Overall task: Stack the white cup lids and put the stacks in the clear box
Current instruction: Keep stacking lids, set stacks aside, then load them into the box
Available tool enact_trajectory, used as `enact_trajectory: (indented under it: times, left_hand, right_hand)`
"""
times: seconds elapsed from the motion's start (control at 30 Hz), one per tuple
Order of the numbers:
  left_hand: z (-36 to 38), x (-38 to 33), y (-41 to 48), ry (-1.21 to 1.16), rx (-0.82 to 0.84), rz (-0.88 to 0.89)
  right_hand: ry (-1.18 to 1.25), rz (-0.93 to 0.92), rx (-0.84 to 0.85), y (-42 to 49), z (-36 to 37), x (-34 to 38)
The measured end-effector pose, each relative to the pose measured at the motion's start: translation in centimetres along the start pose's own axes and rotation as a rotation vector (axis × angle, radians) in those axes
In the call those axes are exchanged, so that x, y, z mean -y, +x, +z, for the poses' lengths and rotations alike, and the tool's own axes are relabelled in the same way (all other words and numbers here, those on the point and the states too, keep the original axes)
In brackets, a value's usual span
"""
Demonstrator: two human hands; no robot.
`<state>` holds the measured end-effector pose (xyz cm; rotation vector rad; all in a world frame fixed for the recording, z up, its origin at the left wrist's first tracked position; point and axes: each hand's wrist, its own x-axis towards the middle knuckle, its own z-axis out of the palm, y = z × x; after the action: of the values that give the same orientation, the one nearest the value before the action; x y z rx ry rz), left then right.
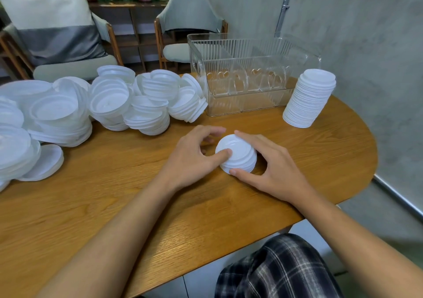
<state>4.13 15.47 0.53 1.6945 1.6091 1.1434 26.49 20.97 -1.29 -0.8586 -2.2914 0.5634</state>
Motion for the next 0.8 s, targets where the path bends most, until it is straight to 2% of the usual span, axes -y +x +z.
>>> enact_trajectory:
  times: [0.1,0.3,0.67,0.8]
  left_hand:
    - [-0.32,0.02,-0.1,-0.13,0.179,0.02]
    - [0.2,0.07,-0.04,-0.092,0.022,0.031]
    - [0.39,0.19,-0.15,-0.077,0.106,0.094]
    - [0.54,0.12,-0.24,-0.025,0.034,0.127]
  right_hand:
    - [0.0,-0.006,0.008,-0.05,-0.08,0.17]
    - [0.021,0.061,0.016,-0.08,-0.18,0.05]
    - [0.035,0.051,0.018,-0.04,-0.25,0.06]
    - [0.031,0.052,0.013,0.03,-0.34,0.28]
